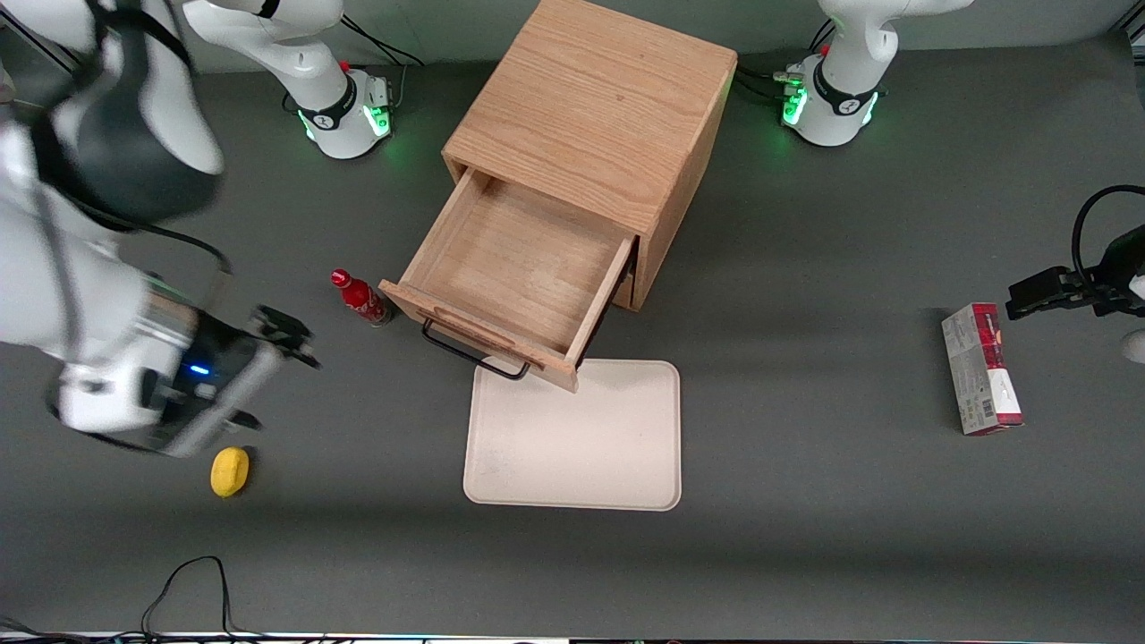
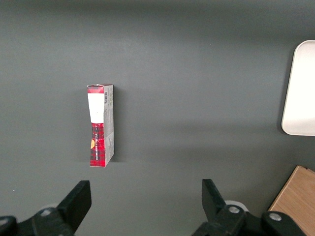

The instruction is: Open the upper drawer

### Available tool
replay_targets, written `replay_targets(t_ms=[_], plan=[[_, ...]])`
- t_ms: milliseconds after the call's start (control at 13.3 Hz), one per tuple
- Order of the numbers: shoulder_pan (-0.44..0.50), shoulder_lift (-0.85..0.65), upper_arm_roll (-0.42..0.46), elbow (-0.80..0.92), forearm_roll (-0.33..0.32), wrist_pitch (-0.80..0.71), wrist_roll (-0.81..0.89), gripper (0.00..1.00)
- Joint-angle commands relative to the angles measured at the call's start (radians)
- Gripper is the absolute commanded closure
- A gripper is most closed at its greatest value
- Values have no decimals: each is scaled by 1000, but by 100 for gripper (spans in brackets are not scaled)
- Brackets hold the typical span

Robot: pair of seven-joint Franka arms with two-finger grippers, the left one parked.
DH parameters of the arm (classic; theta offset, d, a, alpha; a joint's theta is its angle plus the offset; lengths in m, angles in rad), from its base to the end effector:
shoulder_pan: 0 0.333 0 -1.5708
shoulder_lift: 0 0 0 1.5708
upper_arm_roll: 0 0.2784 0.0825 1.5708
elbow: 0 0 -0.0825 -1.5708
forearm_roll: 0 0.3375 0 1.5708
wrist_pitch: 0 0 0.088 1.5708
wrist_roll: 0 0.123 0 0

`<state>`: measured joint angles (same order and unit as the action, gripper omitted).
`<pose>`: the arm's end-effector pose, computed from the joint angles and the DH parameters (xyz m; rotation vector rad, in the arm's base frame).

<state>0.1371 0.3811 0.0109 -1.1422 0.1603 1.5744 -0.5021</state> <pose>0.5981 0.1076 0.5425 -2.8289 -0.9575 -0.1186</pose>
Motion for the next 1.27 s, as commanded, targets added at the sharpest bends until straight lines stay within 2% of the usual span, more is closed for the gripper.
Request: replay_targets(t_ms=[0, 225, 375, 600, 825, 1200], plan=[[10, -242, -74, -273, 18, -25, 227, 0], [9, -526, -77, -593, -129, -8, 468, 0], [9, -675, -78, -744, -162, 38, 478, 0], [4, -674, -74, -740, -229, 27, 479, 0], [4, -662, -72, -735, -216, 27, 484, 0], [2, -579, -74, -636, -200, -28, 485, 0]])
